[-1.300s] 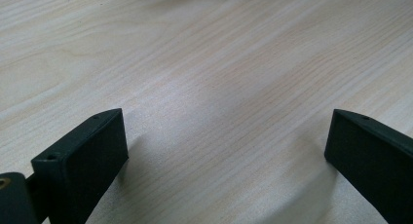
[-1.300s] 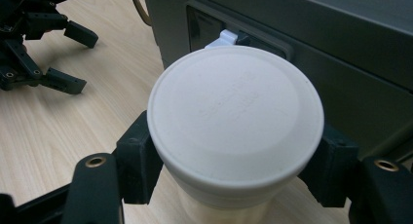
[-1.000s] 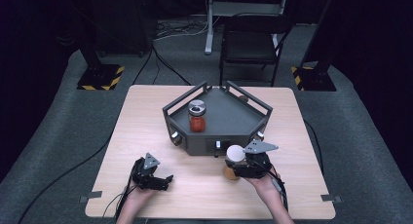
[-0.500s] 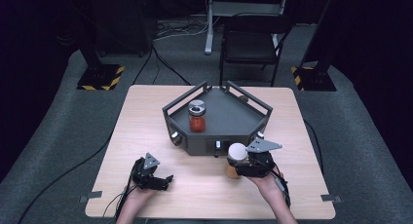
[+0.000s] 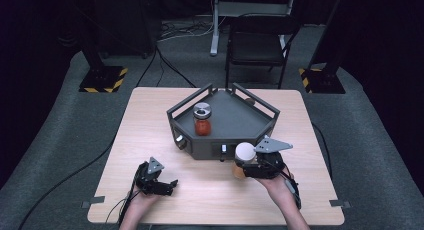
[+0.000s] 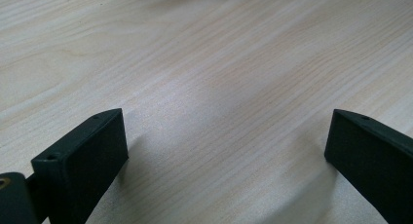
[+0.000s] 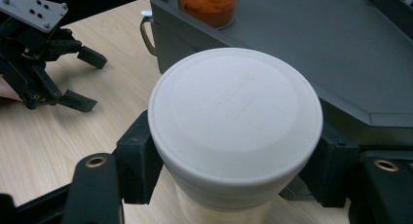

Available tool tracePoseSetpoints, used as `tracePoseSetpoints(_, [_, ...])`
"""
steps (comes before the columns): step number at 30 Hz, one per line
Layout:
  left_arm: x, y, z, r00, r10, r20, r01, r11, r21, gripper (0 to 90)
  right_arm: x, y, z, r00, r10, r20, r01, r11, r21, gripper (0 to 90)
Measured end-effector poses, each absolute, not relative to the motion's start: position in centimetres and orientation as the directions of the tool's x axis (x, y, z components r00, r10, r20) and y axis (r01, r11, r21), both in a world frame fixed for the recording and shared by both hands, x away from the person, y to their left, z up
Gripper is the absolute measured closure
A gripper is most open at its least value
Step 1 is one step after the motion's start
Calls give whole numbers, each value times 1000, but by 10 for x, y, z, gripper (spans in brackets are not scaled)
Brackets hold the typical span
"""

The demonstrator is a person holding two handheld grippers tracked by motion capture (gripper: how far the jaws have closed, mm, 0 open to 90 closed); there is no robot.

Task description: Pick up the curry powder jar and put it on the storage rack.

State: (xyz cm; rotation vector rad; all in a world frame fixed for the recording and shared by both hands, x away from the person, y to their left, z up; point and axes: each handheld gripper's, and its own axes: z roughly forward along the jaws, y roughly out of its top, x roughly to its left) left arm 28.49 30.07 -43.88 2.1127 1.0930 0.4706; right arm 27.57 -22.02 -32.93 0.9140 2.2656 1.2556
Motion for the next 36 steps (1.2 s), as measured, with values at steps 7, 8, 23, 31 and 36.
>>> tracePoseSetpoints(7, [285,301,-439,577,816,-1,562,-397,726,17,275,-220,-321,-713,701,-30,342,384,858,327])
tracePoseSetpoints(8, [285,301,-439,578,816,1,561,-398,726,17,276,-221,-319,-713,701,-29,342,383,858,327])
tracePoseSetpoints(23, [285,301,-439,578,816,1,561,-398,725,17,277,-226,-296,-701,712,-48,317,371,873,327])
tracePoseSetpoints(31, [285,301,-439,579,816,1,561,-399,725,17,276,-226,-282,-696,715,-66,296,370,881,327])
tracePoseSetpoints(36, [285,301,-439,579,816,1,561,-399,725,17,277,-225,-272,-693,717,-77,281,367,887,327])
